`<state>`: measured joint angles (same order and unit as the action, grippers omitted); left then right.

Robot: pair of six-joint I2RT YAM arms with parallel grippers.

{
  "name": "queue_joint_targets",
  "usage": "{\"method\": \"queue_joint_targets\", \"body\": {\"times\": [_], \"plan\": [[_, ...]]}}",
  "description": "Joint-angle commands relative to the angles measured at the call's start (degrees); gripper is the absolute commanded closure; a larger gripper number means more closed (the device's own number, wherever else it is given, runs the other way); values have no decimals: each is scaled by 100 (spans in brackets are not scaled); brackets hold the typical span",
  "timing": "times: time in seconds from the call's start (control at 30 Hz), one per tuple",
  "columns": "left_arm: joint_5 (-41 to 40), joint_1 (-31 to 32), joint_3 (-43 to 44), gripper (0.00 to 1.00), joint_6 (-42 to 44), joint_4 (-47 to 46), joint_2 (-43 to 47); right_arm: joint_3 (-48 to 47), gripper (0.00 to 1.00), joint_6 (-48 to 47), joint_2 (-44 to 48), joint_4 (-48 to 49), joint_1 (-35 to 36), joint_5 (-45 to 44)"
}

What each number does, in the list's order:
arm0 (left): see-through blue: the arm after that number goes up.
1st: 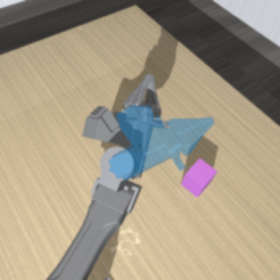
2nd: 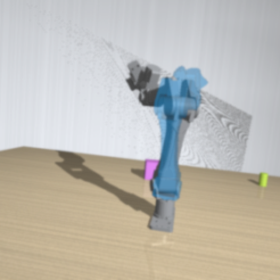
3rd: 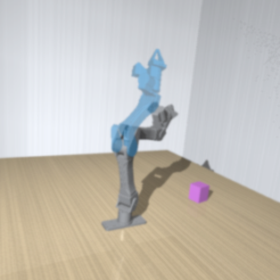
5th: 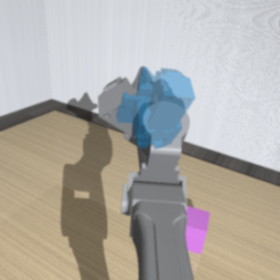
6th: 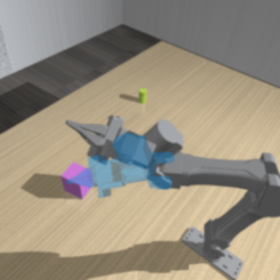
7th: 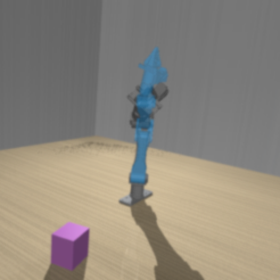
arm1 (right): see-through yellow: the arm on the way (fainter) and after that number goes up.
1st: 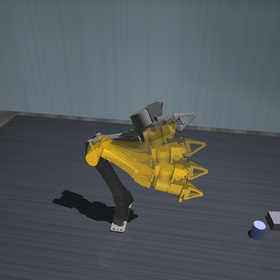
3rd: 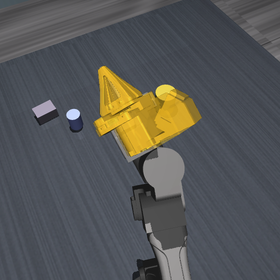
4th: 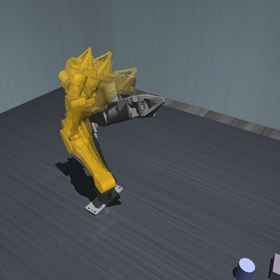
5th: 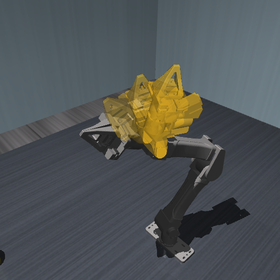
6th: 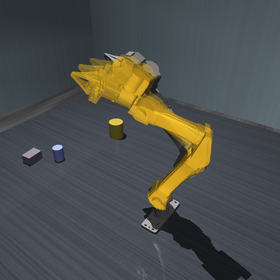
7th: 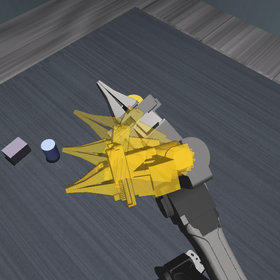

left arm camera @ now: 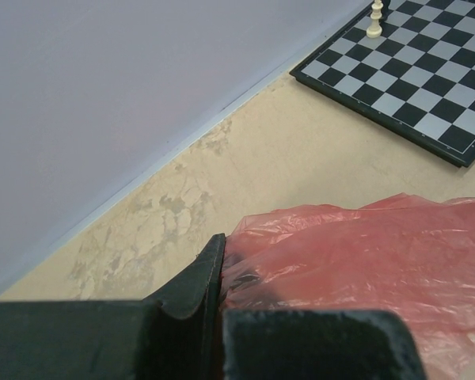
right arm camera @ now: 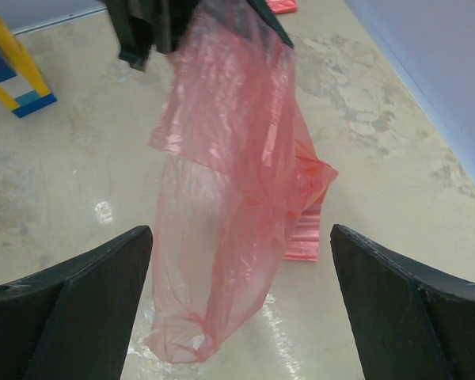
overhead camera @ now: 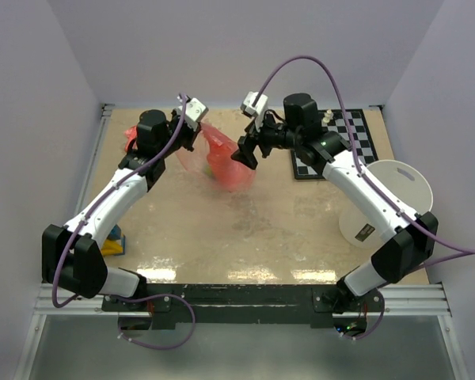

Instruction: Put the trash bags into the trash bin

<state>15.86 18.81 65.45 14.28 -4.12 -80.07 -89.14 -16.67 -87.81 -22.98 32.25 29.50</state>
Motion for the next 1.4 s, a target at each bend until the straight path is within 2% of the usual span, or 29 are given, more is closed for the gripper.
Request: {"method": "queue_joint_targets", "body": {"times": [0.0, 0.07, 0.13, 0.2, 0.27, 0.3, 0.67, 1.17, 1.37], "plan": [[-92, -18, 249, 100, -127, -133, 246, 160, 2, 849, -112, 777, 62, -717], [-92, -18, 240, 100, -136, -142, 264, 239, 8, 919, -271, 900, 62, -656], [-144, -26, 223, 100, -171, -150, 273, 257, 21, 946, -429, 980, 80, -463], [-144, -44, 214, 100, -180, -124, 299, 248, 45, 1033, -570, 1015, 88, -453], [-179, -61, 188, 100, -119, -98, 334, 275, 88, 1104, -588, 989, 71, -724], [-214, -79, 161, 100, -84, -89, 352, 301, 100, 1148, -562, 971, 54, -926], [-751, -404, -103, 100, 13, -28, 440, 117, 100, 1350, -324, 830, -1053, -1235], [-1348, -598, 12, 100, 83, 104, 440, -147, 100, 1359, -483, 892, -1643, -2325], [-1208, -598, 12, 100, -65, 175, 457, -279, 100, 1403, -544, 883, -1696, -2090]]}}
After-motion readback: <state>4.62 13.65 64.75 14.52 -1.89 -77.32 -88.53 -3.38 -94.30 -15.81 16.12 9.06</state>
